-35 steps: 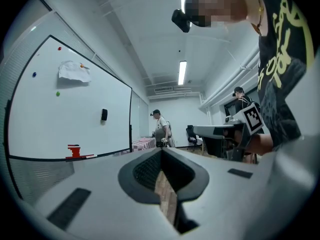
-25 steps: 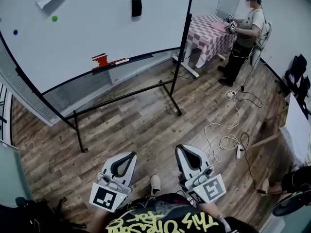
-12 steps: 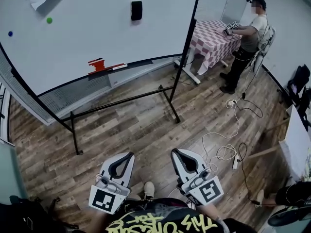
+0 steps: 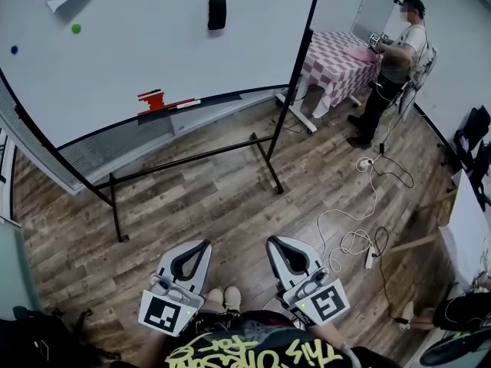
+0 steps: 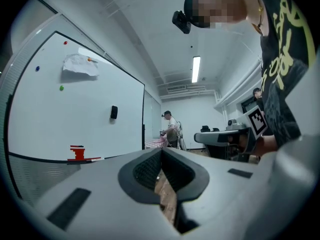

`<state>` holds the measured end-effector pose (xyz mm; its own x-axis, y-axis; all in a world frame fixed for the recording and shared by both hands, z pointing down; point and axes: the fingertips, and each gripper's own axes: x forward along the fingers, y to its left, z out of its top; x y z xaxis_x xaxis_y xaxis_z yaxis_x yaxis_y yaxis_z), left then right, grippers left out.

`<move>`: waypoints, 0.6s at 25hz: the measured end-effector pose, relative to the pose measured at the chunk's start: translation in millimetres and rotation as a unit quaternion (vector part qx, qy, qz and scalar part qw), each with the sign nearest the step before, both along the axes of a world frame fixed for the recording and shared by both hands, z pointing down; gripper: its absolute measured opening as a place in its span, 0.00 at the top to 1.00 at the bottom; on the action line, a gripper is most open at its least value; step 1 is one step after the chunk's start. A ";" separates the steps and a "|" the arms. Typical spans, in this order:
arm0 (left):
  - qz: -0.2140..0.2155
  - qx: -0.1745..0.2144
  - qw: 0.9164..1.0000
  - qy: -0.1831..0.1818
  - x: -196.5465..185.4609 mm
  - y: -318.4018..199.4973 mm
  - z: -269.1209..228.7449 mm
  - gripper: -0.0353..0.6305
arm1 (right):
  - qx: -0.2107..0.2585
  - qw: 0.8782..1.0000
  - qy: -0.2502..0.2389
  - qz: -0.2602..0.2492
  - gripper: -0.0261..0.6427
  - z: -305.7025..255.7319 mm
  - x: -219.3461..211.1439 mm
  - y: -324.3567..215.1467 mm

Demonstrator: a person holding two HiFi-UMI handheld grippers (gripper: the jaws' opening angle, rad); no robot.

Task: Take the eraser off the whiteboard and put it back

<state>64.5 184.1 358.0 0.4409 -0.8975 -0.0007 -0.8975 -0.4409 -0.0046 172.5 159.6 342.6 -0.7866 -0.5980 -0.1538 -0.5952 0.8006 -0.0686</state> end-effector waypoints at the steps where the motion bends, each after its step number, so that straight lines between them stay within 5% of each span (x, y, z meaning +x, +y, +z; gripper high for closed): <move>1: 0.002 0.000 1.000 -0.003 1.2 -0.4 -0.3 0.94 | -0.001 1.000 0.001 0.001 0.94 0.6 2.1 -0.3; 15: 0.014 -0.012 1.000 -0.009 16.3 -3.1 1.7 0.94 | -0.012 1.000 0.021 -0.018 0.94 19.1 7.2 -7.4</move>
